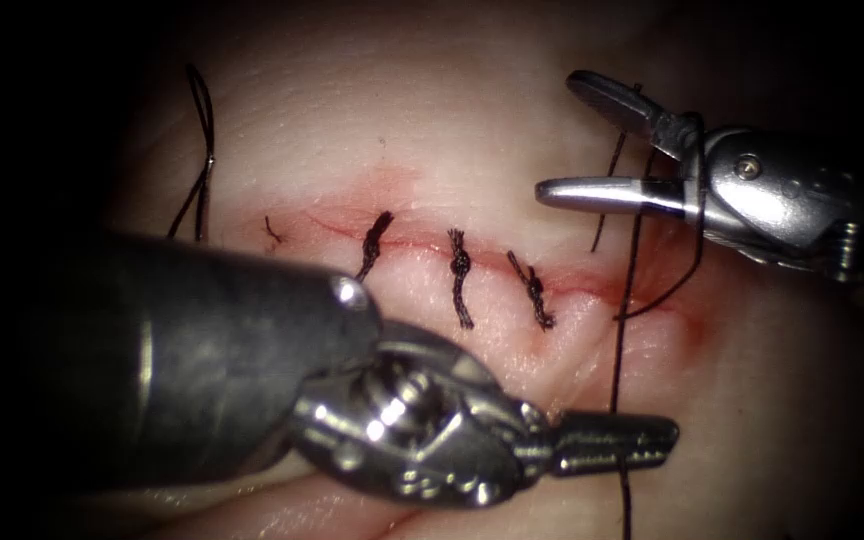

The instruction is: Wound Closure

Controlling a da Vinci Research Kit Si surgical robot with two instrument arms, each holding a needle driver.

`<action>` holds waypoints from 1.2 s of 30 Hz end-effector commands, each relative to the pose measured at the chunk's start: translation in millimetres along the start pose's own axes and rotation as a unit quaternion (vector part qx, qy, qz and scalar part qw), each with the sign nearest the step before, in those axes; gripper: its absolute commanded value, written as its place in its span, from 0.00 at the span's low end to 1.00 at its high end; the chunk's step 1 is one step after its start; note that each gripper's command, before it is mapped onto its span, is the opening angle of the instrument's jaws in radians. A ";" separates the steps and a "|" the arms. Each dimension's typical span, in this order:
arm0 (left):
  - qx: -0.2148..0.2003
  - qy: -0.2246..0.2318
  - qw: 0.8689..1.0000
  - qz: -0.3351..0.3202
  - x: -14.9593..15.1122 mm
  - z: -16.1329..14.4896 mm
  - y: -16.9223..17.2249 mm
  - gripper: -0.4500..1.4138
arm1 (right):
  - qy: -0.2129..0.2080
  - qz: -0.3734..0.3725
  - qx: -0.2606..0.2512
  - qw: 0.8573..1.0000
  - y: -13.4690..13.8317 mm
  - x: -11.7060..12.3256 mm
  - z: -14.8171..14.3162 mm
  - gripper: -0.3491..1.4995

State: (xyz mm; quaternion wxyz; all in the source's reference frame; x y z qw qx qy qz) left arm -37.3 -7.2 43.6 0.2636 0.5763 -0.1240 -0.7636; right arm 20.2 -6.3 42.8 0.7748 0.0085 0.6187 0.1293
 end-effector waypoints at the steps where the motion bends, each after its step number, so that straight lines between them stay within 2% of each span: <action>1: 0.001 0.003 1.000 0.000 -0.1 0.5 -0.4 0.00 | -0.003 -0.006 0.002 1.000 0.0 -0.7 1.0 0.74; 5: -0.001 0.016 1.000 -0.007 0.0 -0.5 -2.2 0.00 | -0.027 -0.020 0.022 0.999 -1.0 -1.8 1.2 0.74; 7: 0.011 0.026 0.999 -0.015 -0.5 -1.5 -3.6 0.00 | -0.043 -0.029 0.035 0.998 -1.7 -2.6 1.2 0.74; 13: 0.071 0.031 0.997 -0.020 -3.0 -5.1 -7.5 0.00 | -0.051 -0.042 0.085 0.994 -3.5 -4.2 1.3 0.74; 18: 0.085 0.016 0.996 0.011 -5.5 -7.3 -8.8 0.00 | -0.042 -0.042 0.131 0.990 -4.6 -4.3 1.4 0.74; 26: 0.099 0.027 0.995 0.017 -9.1 -7.2 -9.5 0.00 | -0.016 -0.034 0.168 0.985 -5.0 -4.0 1.5 0.74; 27: 0.107 0.035 0.994 0.013 -10.9 -6.4 -9.5 0.00 | -0.008 -0.034 0.177 0.984 -5.0 -3.9 1.4 0.74; 28: 0.107 0.035 0.994 0.013 -10.9 -6.4 -9.5 0.00 | -0.008 -0.034 0.177 0.984 -5.0 -3.9 1.4 0.74; 29: 0.108 0.035 0.993 0.010 -12.7 -5.4 -9.2 0.00 | -0.003 -0.030 0.186 0.982 -4.8 -3.8 1.4 0.74; 32: 0.109 0.037 0.993 0.012 -13.8 -4.7 -8.9 0.00 | 0.001 -0.025 0.190 0.981 -4.8 -3.8 1.4 0.74; 36: 0.127 0.048 0.991 0.005 -16.9 -3.2 -8.4 0.00 | 0.025 -0.008 0.205 0.978 -4.9 -3.7 1.4 0.74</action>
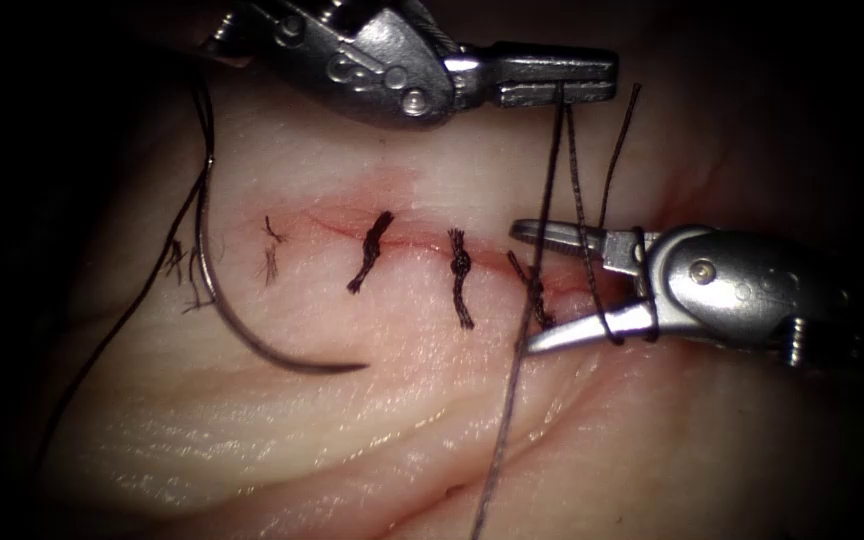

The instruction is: Wound Closure

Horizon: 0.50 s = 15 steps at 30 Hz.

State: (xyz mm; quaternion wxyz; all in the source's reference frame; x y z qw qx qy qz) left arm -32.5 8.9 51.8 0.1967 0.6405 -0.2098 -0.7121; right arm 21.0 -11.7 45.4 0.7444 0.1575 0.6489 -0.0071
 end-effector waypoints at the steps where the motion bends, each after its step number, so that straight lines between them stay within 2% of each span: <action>1: 0.000 0.000 1.000 0.001 -0.5 0.6 -0.1 0.00 | 0.004 0.001 0.001 1.000 0.3 -0.3 0.7 0.74; 5: 0.001 0.003 1.000 -0.004 -2.6 1.0 1.1 0.00 | 0.034 0.017 0.014 0.999 0.2 -0.2 0.8 0.74; 7: 0.003 0.009 1.000 -0.010 -3.8 1.1 2.0 0.00 | 0.058 0.036 0.024 0.997 0.1 -0.2 1.0 0.70; 8: 0.003 0.009 1.000 -0.010 -3.8 1.1 2.0 0.00 | 0.058 0.036 0.024 0.997 0.1 -0.2 1.0 0.70; 9: 0.008 0.014 1.000 -0.012 -4.3 1.0 2.4 0.00 | 0.080 0.046 0.028 0.995 0.1 -0.1 1.0 0.69; 10: 0.008 0.014 1.000 -0.012 -4.3 1.0 2.4 0.00 | 0.080 0.046 0.028 0.995 0.1 -0.1 1.0 0.69; 15: 0.005 0.021 1.000 -0.004 -4.4 0.8 3.7 0.00 | 0.142 0.071 0.028 0.987 0.3 0.2 0.5 0.68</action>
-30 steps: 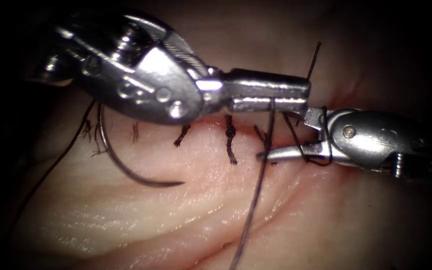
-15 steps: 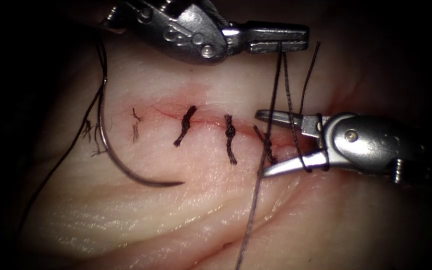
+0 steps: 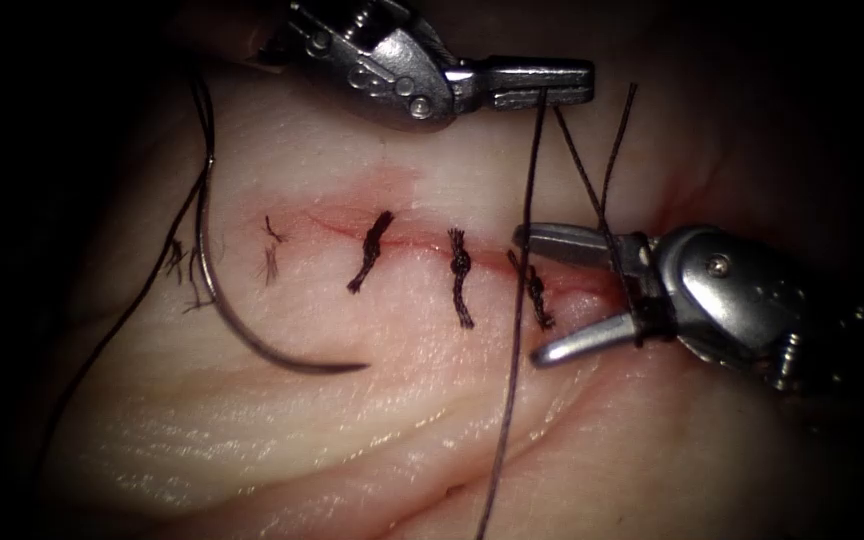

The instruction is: Wound Closure

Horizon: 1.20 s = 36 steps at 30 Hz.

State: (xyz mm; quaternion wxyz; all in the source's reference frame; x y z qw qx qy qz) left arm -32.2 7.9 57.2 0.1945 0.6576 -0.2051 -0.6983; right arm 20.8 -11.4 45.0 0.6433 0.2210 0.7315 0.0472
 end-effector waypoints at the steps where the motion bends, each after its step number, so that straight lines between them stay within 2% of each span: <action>1: -0.001 0.003 1.000 0.003 -0.2 0.5 0.4 0.00 | 0.038 0.014 0.000 0.999 0.5 0.0 0.4 0.61; 2: -0.001 0.003 1.000 0.003 -0.2 0.5 0.4 0.00 | 0.038 0.014 0.000 0.999 0.5 0.0 0.4 0.61; 4: -0.001 0.005 1.000 0.005 0.5 0.2 1.1 0.00 | 0.080 0.027 -0.015 0.996 1.1 0.7 -0.4 0.61; 6: -0.003 0.006 1.000 0.006 0.7 0.1 1.3 0.00 | 0.083 0.029 -0.019 0.996 1.3 0.9 -0.6 0.61; 8: -0.021 0.005 1.000 0.009 1.8 -0.2 2.5 0.00 | 0.109 0.038 -0.043 0.992 2.1 1.9 -1.6 0.61; 12: -0.025 0.004 1.000 0.012 2.4 -0.4 3.2 0.00 | 0.115 0.047 -0.057 0.991 2.5 2.4 -2.3 0.61; 17: -0.048 -0.015 0.999 0.020 2.9 -0.6 5.1 0.00 | 0.123 0.043 -0.090 0.987 3.4 3.1 -3.8 0.61; 18: -0.057 -0.022 0.998 0.025 3.1 -0.7 5.9 0.00 | 0.116 0.036 -0.110 0.986 3.8 3.1 -4.4 0.61; 24: -0.074 -0.030 0.996 0.027 4.3 -0.4 7.6 0.00 | 0.089 0.030 -0.154 0.984 4.2 2.7 -5.2 0.61; 30: -0.096 -0.042 0.994 0.026 6.8 1.1 8.6 0.00 | 0.043 0.029 -0.212 0.976 4.0 1.7 -5.3 0.58; 33: -0.110 -0.053 0.992 0.025 8.7 2.8 9.3 0.00 | 0.025 0.030 -0.236 0.971 3.7 1.1 -5.7 0.50; 36: -0.115 -0.053 0.992 0.024 9.7 3.7 9.5 0.00 | 0.018 0.041 -0.246 0.968 3.6 0.8 -6.1 0.49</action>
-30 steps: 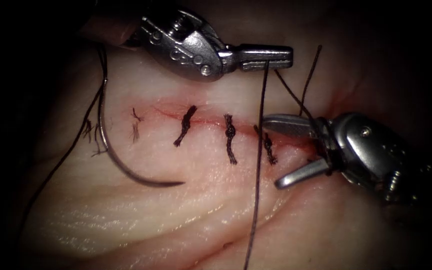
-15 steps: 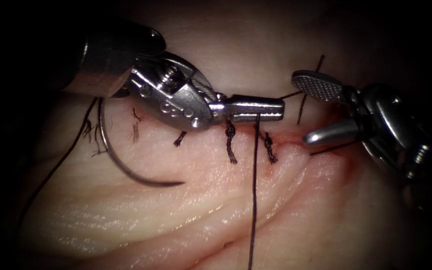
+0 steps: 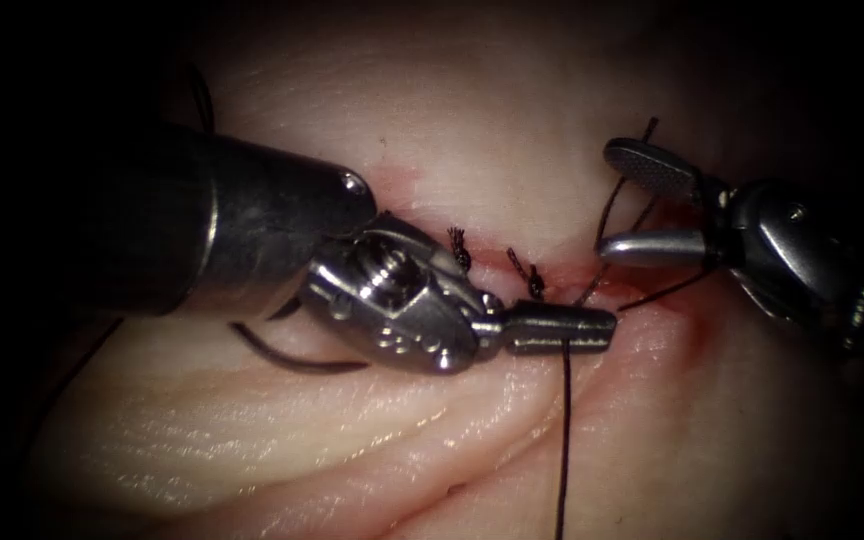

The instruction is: Wound Closure

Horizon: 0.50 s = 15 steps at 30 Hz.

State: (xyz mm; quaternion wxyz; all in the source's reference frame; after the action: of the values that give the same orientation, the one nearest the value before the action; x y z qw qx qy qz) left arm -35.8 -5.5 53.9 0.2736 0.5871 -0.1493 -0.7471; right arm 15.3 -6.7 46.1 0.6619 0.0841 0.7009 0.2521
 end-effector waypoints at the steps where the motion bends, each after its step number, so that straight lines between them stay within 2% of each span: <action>1: -0.002 -0.001 1.000 0.000 -0.1 1.1 0.0 0.00 | -0.006 0.004 -0.007 1.000 0.2 -0.6 0.4 0.49; 3: -0.011 0.003 1.000 -0.005 1.2 2.3 -0.2 0.00 | -0.018 0.023 -0.019 0.999 0.4 -1.1 -0.2 0.48; 11: -0.011 0.006 1.000 -0.006 1.5 3.5 -0.5 0.00 | -0.034 0.062 -0.044 0.997 1.1 -2.2 -1.4 0.45; 14: -0.012 0.008 1.000 -0.006 1.0 3.5 -0.8 0.00 | -0.043 0.072 -0.056 0.995 1.3 -2.6 -2.0 0.52; 15: -0.012 0.010 1.000 -0.006 0.5 3.5 -1.1 0.00 | -0.048 0.078 -0.068 0.993 1.7 -2.9 -2.2 0.59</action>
State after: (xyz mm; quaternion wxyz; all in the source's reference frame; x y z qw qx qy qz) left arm -38.9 -5.4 53.3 0.2778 0.5925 -0.1326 -0.7445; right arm 12.6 -7.4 48.8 0.6773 0.1063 0.6411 0.3449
